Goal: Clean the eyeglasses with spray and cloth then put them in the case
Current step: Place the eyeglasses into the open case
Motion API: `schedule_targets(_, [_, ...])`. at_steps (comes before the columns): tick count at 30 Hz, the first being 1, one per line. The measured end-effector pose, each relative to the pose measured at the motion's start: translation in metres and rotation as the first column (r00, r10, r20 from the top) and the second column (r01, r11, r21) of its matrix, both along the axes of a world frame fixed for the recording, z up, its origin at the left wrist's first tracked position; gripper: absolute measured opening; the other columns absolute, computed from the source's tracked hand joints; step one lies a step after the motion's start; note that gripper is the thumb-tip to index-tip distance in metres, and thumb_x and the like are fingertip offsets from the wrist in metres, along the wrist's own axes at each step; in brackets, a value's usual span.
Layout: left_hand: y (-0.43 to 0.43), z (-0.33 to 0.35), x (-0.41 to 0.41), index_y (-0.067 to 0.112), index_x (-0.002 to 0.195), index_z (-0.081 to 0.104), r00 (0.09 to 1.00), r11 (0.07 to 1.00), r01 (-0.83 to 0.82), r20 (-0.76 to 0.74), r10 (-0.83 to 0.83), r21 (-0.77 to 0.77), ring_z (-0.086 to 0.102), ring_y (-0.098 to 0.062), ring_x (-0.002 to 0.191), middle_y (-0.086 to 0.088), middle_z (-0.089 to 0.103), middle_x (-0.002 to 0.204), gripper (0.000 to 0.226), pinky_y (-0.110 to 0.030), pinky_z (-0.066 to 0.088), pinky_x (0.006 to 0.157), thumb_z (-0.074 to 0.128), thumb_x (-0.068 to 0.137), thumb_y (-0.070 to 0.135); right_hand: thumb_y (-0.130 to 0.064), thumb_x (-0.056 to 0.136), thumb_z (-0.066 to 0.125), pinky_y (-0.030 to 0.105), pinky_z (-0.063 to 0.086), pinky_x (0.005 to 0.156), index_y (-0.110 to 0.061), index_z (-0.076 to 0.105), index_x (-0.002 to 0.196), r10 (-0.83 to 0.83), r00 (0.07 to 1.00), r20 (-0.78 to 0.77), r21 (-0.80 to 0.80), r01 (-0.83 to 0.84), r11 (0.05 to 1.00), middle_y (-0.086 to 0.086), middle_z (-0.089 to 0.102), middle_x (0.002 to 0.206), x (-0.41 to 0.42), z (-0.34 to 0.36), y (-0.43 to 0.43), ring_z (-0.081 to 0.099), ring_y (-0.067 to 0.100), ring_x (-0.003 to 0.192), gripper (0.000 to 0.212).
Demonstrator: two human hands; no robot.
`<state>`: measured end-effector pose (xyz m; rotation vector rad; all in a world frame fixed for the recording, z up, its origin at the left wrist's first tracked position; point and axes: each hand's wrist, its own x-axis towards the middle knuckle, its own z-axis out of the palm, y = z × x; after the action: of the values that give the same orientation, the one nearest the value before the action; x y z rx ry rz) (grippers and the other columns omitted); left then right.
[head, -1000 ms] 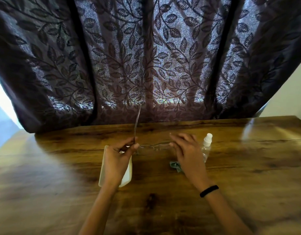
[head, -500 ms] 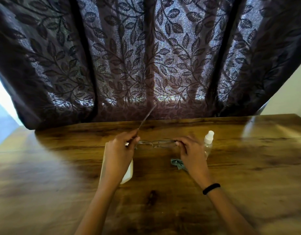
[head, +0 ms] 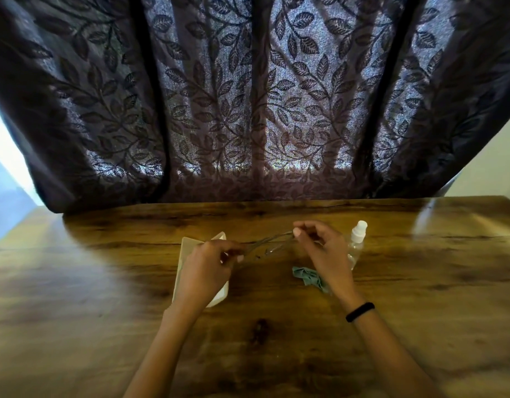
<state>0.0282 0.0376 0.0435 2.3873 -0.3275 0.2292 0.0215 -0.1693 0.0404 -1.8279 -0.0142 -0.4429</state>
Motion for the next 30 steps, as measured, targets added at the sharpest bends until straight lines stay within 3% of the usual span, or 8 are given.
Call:
schedule_targets(3, [0.013,0.001,-0.003,0.021,0.099,0.07,0.991,0.987,0.02,-0.128,-0.041,-0.161,0.059,0.002,0.072,0.014,0.066,0.081,0.022,-0.009,0.045,0.062,0.07,0.079,0.014,-0.012,0.087,0.058,0.012,0.052,0.074,-0.029,0.066,0.093,0.106,0.992,-0.066,0.185,-0.092,0.978,-0.011,0.066,0.097,0.004,0.003,0.009,0.062,0.0,0.089,0.02])
schedule_targets(7, [0.032,0.002,-0.011,0.02,0.093,0.068,0.963,0.922,-0.007,-0.25,-0.097,-0.388,0.061,0.0,0.061,0.003,0.071,0.077,0.019,-0.011,0.046,0.053,0.068,0.079,0.007,-0.008,0.086,0.058,0.01,0.05,0.074,-0.018,0.066,0.103,0.208,0.976,-0.067,0.25,-0.185,0.95,-0.007,0.067,0.104,0.013,0.008,0.028,0.061,-0.003,0.092,0.021])
schedule_targets(13, [0.057,-0.005,-0.019,0.022,0.088,0.064,0.94,0.865,-0.142,-0.34,-0.035,-0.482,0.064,-0.009,0.057,0.0,0.073,0.071,0.018,-0.015,0.049,0.049,0.067,0.079,0.006,-0.007,0.086,0.059,0.029,0.056,0.08,-0.016,0.068,0.096,0.368,0.918,-0.148,0.293,-0.315,0.903,0.01,0.069,0.1,0.039,0.014,0.063,0.064,0.021,0.093,0.016])
schedule_targets(16, [0.065,-0.01,-0.02,0.028,0.094,0.06,0.943,0.88,-0.168,-0.332,0.013,-0.444,0.067,-0.007,0.059,0.011,0.072,0.071,0.015,-0.016,0.051,0.049,0.064,0.08,0.03,-0.008,0.086,0.06,0.025,0.054,0.081,-0.014,0.069,0.094,0.383,0.905,-0.184,0.157,-0.358,0.92,0.012,0.067,0.104,0.058,0.015,0.08,0.063,0.02,0.096,0.014])
schedule_targets(18, [0.067,-0.012,-0.02,0.028,0.102,0.057,0.937,0.891,-0.173,-0.349,0.018,-0.419,0.068,-0.009,0.061,0.008,0.072,0.072,0.031,-0.019,0.053,0.051,0.054,0.078,0.047,-0.008,0.086,0.06,0.019,0.053,0.077,-0.008,0.069,0.096,0.386,0.899,-0.206,0.04,-0.386,0.922,0.014,0.067,0.104,0.069,0.015,0.091,0.062,0.018,0.094,0.014])
schedule_targets(21, [0.066,-0.015,-0.018,0.021,0.118,0.05,0.908,0.884,-0.211,-0.418,0.02,-0.417,0.068,-0.009,0.064,0.0,0.069,0.079,0.045,-0.019,0.052,0.053,0.049,0.083,0.048,-0.008,0.086,0.059,0.015,0.05,0.07,-0.003,0.068,0.097,0.366,0.897,-0.249,-0.122,-0.404,0.907,0.015,0.068,0.104,0.082,0.012,0.104,0.062,0.015,0.088,0.015])
schedule_targets(26, [0.057,-0.013,-0.021,0.019,0.128,0.04,0.891,0.913,-0.202,-0.453,0.022,-0.353,0.067,-0.014,0.08,-0.009,0.064,0.107,0.062,-0.03,0.057,0.067,0.049,0.078,0.055,-0.01,0.087,0.06,0.026,0.051,0.075,-0.003,0.07,0.095,0.3,0.915,-0.269,-0.348,-0.383,0.856,0.016,0.07,0.099,0.095,0.004,0.117,0.065,0.024,0.088,0.015])
schedule_targets(30, [0.047,-0.015,-0.022,0.017,0.129,0.035,0.91,0.942,-0.17,-0.413,0.037,-0.29,0.066,-0.015,0.083,-0.005,0.064,0.102,0.059,-0.035,0.057,0.077,0.058,0.082,0.044,-0.014,0.088,0.059,0.022,0.049,0.069,-0.007,0.07,0.092,0.284,0.922,-0.262,-0.417,-0.373,0.829,0.012,0.072,0.094,0.096,-0.008,0.12,0.066,0.021,0.083,0.014])
